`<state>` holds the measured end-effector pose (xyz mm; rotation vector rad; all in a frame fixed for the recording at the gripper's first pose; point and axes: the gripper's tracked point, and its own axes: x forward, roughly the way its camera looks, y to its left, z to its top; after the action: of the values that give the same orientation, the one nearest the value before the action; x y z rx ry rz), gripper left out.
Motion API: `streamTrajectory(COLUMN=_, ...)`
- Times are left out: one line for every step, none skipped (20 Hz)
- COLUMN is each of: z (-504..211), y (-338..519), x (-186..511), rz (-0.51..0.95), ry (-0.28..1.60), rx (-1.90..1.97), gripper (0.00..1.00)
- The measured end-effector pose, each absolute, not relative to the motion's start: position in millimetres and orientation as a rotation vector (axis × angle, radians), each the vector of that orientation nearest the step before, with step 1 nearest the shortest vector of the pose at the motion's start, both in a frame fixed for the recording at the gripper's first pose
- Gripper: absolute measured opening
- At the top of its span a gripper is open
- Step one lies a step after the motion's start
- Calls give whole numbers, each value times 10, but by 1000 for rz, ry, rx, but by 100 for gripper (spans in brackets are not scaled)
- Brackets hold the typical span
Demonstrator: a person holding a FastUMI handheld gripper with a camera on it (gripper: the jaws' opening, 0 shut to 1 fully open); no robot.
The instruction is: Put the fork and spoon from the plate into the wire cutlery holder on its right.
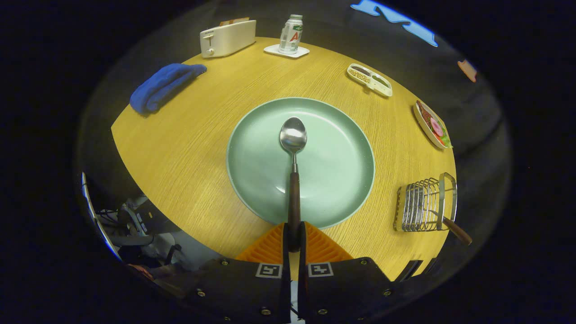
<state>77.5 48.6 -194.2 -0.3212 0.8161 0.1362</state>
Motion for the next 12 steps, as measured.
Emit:
streamTrajectory(z=-1925, y=478, x=755, rz=154, ry=828, rx=-319, gripper=7)
streamTrajectory(z=-1886, y=448, x=737, rz=175, ry=843, rx=-318, gripper=7)
streamTrajectory(z=-1850, y=425, x=731, rz=197, ry=862, rx=-315, gripper=7)
streamTrajectory(z=-1801, y=394, x=718, rz=218, ry=882, rx=-306, gripper=6)
streamTrajectory(z=-1755, y=372, x=702, rz=241, ry=905, rx=-290, gripper=7)
streamTrajectory(z=-1713, y=339, x=670, rz=258, ry=929, rx=-275, gripper=7)
streamTrajectory(z=-1666, y=297, x=646, rz=274, ry=946, rx=-267, gripper=6)
streamTrajectory(z=-1616, y=240, x=636, rz=278, ry=957, rx=-265, gripper=7)
streamTrajectory(z=-1576, y=171, x=633, rz=280, ry=966, rx=-262, gripper=7)
streamTrajectory(z=-1529, y=126, x=614, rz=286, ry=976, rx=-253, gripper=6)
streamTrajectory(z=-1481, y=112, x=599, rz=299, ry=988, rx=-226, gripper=7)
streamTrajectory(z=-1423, y=97, x=571, rz=312, ry=1000, rx=-196, gripper=6)
